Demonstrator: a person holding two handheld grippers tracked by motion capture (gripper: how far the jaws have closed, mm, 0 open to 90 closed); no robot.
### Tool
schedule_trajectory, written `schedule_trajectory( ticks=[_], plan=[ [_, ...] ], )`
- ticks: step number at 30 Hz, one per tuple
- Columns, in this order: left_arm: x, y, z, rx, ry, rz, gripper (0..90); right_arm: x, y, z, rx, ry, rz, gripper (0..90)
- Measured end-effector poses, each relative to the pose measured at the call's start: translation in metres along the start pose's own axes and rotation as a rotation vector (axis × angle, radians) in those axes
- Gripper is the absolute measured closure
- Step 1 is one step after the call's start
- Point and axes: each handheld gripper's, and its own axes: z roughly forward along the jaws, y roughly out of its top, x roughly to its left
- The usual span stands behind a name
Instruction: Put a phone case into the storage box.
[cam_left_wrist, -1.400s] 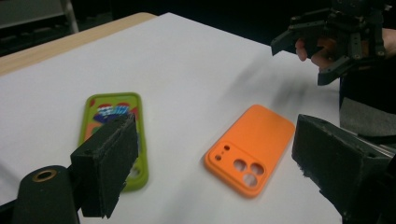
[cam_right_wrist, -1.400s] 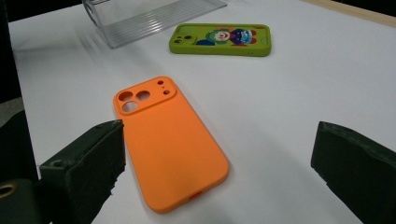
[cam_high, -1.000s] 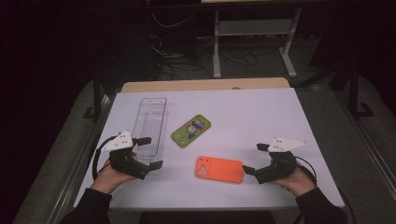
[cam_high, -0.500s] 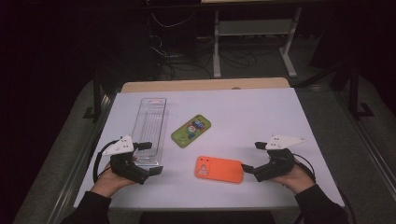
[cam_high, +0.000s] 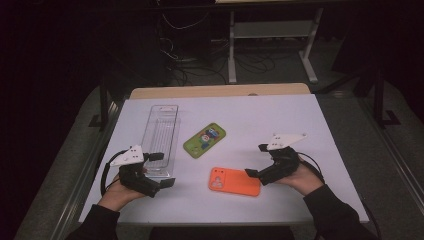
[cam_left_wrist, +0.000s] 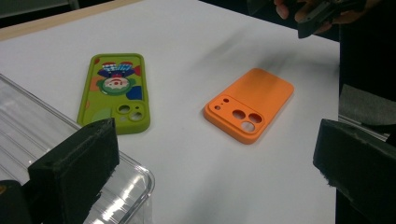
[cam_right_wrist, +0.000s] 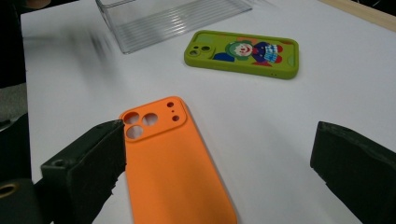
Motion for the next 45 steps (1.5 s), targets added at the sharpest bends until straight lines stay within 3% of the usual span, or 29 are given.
schedule_trajectory(
  ticks=[13,16,22,24,27,32,45],
  plan=[
    [0.000,-0.001,0.000,-0.017,-0.011,-0.017,0.5,0.002,0.018,0.020,0.077,0.054,-0.059,2.3],
    [0.001,0.000,0.000,-0.015,-0.009,-0.014,0.6,0.003,0.021,0.025,0.131,0.073,-0.075,2.2],
    [0.001,0.000,0.000,-0.014,-0.007,-0.014,0.8,0.004,0.019,0.037,0.260,0.102,-0.180,2.9],
    [0.001,0.000,0.000,-0.015,-0.006,-0.017,0.8,0.003,0.019,0.041,0.280,0.100,-0.217,3.3],
    [0.001,0.000,-0.001,-0.013,-0.006,-0.014,1.7,0.005,0.018,0.045,0.328,0.099,-0.229,3.3],
    [0.001,0.000,-0.001,-0.014,-0.008,-0.015,1.7,0.007,0.019,0.052,0.401,0.099,-0.291,3.7],
    [0.000,0.000,0.001,-0.016,-0.013,-0.017,1.8,0.016,0.015,0.072,0.568,0.116,-0.364,4.3]
  ],
)
